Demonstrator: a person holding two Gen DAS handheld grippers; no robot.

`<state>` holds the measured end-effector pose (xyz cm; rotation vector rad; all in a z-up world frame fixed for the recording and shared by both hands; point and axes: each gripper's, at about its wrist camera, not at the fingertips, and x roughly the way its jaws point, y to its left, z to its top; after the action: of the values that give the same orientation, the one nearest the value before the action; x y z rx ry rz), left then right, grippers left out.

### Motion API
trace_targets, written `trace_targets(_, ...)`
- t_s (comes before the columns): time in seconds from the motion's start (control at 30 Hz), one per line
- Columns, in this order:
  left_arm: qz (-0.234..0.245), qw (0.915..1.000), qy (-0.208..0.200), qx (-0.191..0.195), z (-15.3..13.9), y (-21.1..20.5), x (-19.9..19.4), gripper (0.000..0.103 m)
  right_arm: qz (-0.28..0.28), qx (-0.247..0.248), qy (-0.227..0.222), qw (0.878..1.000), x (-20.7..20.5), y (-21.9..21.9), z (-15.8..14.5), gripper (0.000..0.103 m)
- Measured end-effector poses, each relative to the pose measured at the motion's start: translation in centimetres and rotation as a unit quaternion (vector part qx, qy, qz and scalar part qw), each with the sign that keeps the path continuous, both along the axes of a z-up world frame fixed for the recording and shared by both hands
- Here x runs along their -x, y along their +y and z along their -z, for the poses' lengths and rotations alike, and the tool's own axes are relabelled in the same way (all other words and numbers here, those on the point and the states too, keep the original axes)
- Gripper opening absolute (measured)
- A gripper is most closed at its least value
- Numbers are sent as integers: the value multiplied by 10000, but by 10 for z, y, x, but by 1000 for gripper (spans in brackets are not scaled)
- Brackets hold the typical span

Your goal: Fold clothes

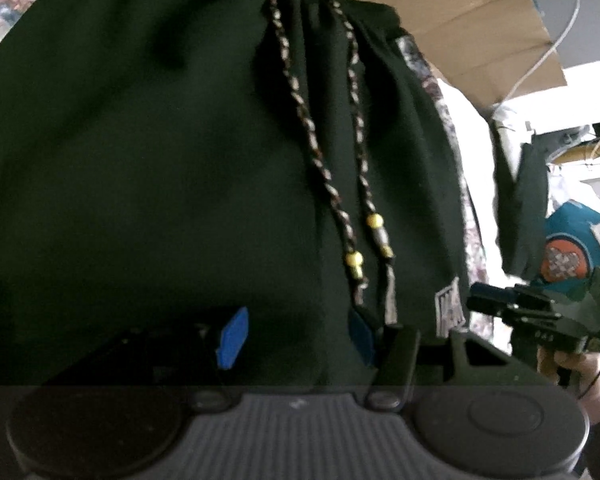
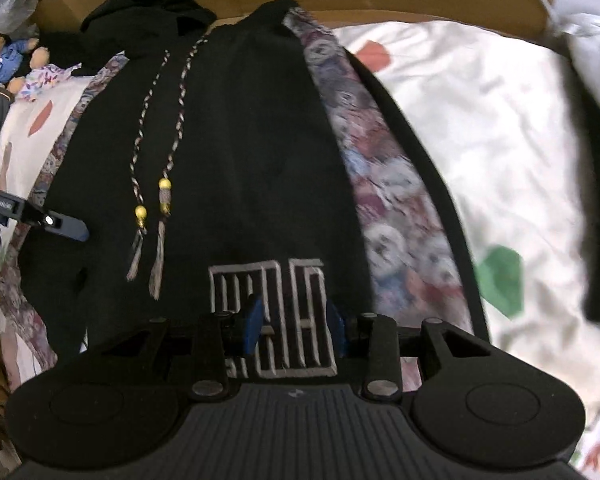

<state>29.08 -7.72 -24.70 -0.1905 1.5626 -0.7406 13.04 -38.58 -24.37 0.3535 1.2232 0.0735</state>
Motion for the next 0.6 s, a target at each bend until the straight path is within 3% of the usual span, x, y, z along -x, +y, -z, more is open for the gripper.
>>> trace_targets(0.13, -143, 9999, -48, -45, 2, 9, 1, 58, 102, -298, -17, 9995, -23, 12, 10, 39)
trace_targets(0.3, -436, 9990, -92, 68, -14, 39, 5, 58, -413, -200, -403, 9981, -52, 54, 16, 39)
trace_targets(0.5, -1119, 9919, -377, -467, -70, 101, 13, 58, -750, -171, -797, 9938, -79, 99, -2, 39)
trace_targets(0.6, -1360, 9865, -508, -758, -96, 131, 18, 64, -838, -132, -806, 9931, -94, 118, -10, 39)
